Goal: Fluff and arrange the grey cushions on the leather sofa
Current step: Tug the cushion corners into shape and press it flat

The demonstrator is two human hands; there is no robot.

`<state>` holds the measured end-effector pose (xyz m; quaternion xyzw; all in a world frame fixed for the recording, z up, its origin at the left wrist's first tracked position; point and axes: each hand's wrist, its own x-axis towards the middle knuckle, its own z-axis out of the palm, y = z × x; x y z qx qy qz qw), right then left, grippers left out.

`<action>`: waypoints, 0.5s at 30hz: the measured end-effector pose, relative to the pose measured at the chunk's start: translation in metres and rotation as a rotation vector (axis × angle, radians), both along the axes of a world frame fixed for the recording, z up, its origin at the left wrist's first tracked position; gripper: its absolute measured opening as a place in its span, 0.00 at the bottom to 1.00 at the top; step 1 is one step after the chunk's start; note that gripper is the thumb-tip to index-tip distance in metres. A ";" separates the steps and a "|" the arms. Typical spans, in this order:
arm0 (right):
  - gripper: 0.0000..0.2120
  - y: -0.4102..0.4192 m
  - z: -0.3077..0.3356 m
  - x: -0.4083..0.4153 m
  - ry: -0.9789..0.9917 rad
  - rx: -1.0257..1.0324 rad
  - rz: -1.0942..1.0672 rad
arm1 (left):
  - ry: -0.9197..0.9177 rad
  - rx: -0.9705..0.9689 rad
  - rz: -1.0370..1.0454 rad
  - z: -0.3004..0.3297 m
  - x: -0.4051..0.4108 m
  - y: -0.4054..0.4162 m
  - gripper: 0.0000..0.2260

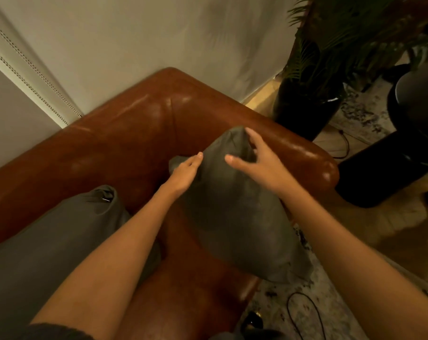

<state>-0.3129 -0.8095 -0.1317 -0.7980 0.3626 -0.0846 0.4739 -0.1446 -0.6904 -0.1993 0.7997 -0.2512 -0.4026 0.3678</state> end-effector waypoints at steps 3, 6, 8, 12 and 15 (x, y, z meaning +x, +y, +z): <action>0.58 0.018 -0.052 -0.050 0.178 0.033 -0.016 | 0.146 -0.007 0.031 -0.005 0.002 -0.003 0.34; 0.62 0.039 -0.092 -0.102 0.480 -0.006 0.041 | 0.149 0.041 0.046 -0.005 0.000 -0.006 0.45; 0.63 0.052 -0.109 -0.128 0.526 0.007 -0.019 | 0.103 0.049 0.041 -0.009 -0.004 -0.009 0.46; 0.62 0.057 -0.126 -0.141 0.432 0.142 -0.179 | 0.022 0.021 0.113 -0.019 -0.009 -0.012 0.39; 0.51 0.061 -0.128 -0.127 0.361 -0.056 -0.209 | -0.019 0.028 0.211 -0.024 -0.007 -0.010 0.35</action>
